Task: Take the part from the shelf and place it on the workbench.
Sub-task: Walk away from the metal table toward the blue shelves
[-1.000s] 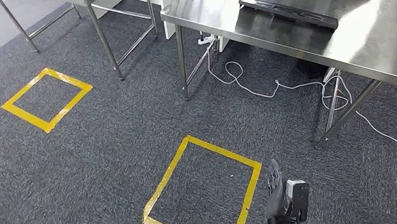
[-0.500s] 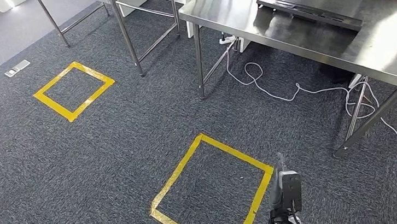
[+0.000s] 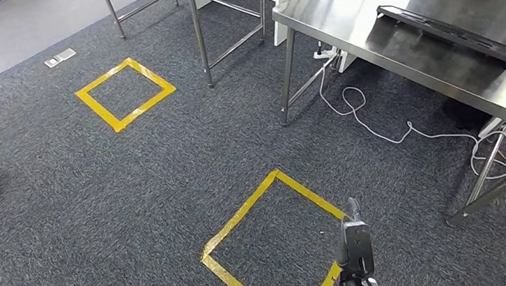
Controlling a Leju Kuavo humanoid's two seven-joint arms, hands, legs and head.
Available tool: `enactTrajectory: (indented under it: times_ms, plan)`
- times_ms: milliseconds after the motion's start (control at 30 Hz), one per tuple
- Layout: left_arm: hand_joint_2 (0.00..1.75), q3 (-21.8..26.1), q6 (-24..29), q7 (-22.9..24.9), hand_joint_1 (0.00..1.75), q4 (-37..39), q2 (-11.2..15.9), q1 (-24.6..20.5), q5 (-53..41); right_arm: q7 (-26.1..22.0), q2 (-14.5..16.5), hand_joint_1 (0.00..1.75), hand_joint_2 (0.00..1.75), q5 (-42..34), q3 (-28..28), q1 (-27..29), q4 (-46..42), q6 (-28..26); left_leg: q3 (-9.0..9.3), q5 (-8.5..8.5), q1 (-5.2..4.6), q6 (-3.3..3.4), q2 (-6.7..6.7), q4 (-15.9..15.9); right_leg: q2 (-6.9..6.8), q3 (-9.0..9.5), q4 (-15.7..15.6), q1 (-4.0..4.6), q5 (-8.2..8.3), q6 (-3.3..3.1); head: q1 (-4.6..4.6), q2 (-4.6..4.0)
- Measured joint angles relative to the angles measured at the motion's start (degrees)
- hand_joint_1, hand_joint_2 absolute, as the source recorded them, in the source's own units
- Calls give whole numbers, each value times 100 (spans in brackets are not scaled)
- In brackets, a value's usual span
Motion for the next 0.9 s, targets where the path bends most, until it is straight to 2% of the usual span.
enactTrajectory:
  times_ms: [33, 67, 100, 133, 167, 233, 267, 300, 333, 400, 433, 500, 567, 600, 633, 667, 700, 733, 767, 833, 867, 900]
  plan:
    - [0, 1, 13, 5, 0, 0, -7, -4, -1, -2, 0, 0, 0, 36, 1, 5, 39, -1, -19, 17, 1, 11, -62, -4, 132, -167, 382, -34, -171, -6, 6, 0]
    - [0, 2, 22, 11, 0, 0, -16, -7, 2, -1, -1, 0, 0, 67, 0, 16, 86, 2, -40, 31, 4, 15, -130, -2, 205, -344, 771, -58, -317, -2, 10, 0]
    - [0, 3, 31, 19, 0, 0, -27, -6, 4, 2, -2, 0, 0, 98, -1, 27, 135, 10, -55, 42, 5, 9, -201, 0, 235, -464, 1035, -80, -392, 21, 12, 0]
    - [0, 5, 41, 26, 0, 0, -38, -3, 6, 7, -2, 0, 0, 132, -1, 32, 186, 26, -65, 52, 7, -2, -272, 3, 246, -492, 1100, -102, -379, 64, 12, 0]
    - [0, 6, 48, 35, 0, 0, -47, -1, 4, 14, -2, 0, 0, 165, 1, 28, 237, 43, -67, 60, 11, -15, -339, 6, 258, -407, 929, -126, -275, 123, 12, 0]
    - [0, 5, 54, 47, 0, 0, -66, 0, -18, 31, 3, 0, 0, 190, 8, -1, 353, 141, -70, 75, 16, -52, -466, 18, 378, -34, 133, -196, 51, 238, 14, 0]
    - [0, 4, 49, 49, 0, 0, -72, -2, -35, 49, 8, 0, 0, 132, 13, -26, 433, 284, -78, 78, 9, -82, -522, 29, 447, 113, -214, -216, 177, 256, 14, 0]
    - [0, 1, 39, 49, 0, 0, -74, -2, -60, 73, 13, 0, 0, 15, 15, -55, 529, 502, -90, 84, 3, -117, -563, 35, 501, 201, -432, -222, 249, 248, 13, 0]
    - [0, -3, 25, 49, 0, 0, -74, 1, -90, 96, 19, 0, 0, -142, 16, -88, 644, 769, -104, 91, 0, -153, -594, 36, 526, 224, -498, -212, 267, 217, 12, 0]
    - [0, -13, -7, 49, 0, 0, -74, 16, -152, 120, 42, 0, 0, -416, 16, -145, 893, 1229, -127, 119, 16, -215, -640, 23, 469, 238, -502, -180, 299, 144, 9, 0]
    - [0, -15, -20, 49, 0, 0, -74, 24, -177, 117, 62, 0, 0, -500, 16, -171, 1018, 1375, -143, 118, 33, -238, -631, 34, 436, 244, -508, -189, 320, 106, 9, 0]
    - [0, -21, -44, 49, 0, 0, -72, 31, -217, 115, 112, 0, 0, -637, 17, -236, 1282, 1593, -252, -42, 50, -277, -463, 261, 351, 240, -526, -211, 357, 18, -5, 0]
    - [0, -37, -88, 64, 0, 0, -70, 29, -282, 152, 163, 0, 0, -804, 15, -337, 1631, 1804, -525, -407, 58, -310, -249, 883, 256, 230, -529, -190, 366, -47, -21, 0]
    - [0, -52, -116, 81, 0, 0, -69, 28, -325, 186, 196, 0, 0, -872, 15, -401, 1863, 1885, -694, -577, 62, -328, -203, 1261, 201, 224, -528, -170, 363, -64, -23, 0]
    - [0, -74, -139, 102, 0, 0, -67, 29, -374, 220, 237, 0, 0, -924, 17, -469, 2131, 1935, -826, -683, 66, -340, -179, 1559, 144, 218, -527, -150, 362, -72, -22, 0]
    - [0, -102, -160, 121, 0, 0, -63, 31, -419, 258, 290, 0, 0, -952, 22, -532, 2401, 1941, -880, -699, 68, -345, -163, 1693, 86, 214, -526, -135, 360, -75, -22, 0]
    - [0, -131, -178, 135, 0, 0, -56, 33, -466, 298, 353, 0, 0, -967, 31, -590, 2660, 1901, -816, -611, 69, -339, -145, 1597, 30, 215, -526, -123, 358, -78, -22, 0]
    - [0, -160, -191, 144, 0, 0, -46, 33, -510, 344, 419, 0, 0, -980, 37, -645, 2900, 1841, -640, -451, 67, -322, -109, 1290, -21, 219, -526, -114, 355, -79, -23, 0]
    - [0, -188, -201, 152, 0, 0, -36, 31, -563, 401, 483, 0, 0, -997, 42, -695, 3113, 1774, -408, -291, 60, -293, -13, 876, -68, 225, -526, -103, 352, -81, -24, 0]
    - [0, -263, -205, 166, 0, 0, -17, 16, -687, 529, 580, 0, 0, -1042, 44, -785, 3483, 1660, -71, -105, 21, -237, 146, 250, -150, 220, -518, -54, 334, -63, -17, 0]
    - [0, -303, -205, 173, 0, 0, -11, 10, -742, 612, 610, 0, 0, -1073, 44, -817, 3635, 1605, -19, -93, -3, -216, 184, 132, -189, 217, -516, -35, 327, -52, -14, 0]
    - [0, -340, -205, 178, 0, 0, -6, 7, -785, 728, 627, 0, 0, -1104, 43, -843, 3767, 1520, -28, -89, -25, -199, 140, 114, -235, 216, -517, -24, 321, -33, -9, 0]
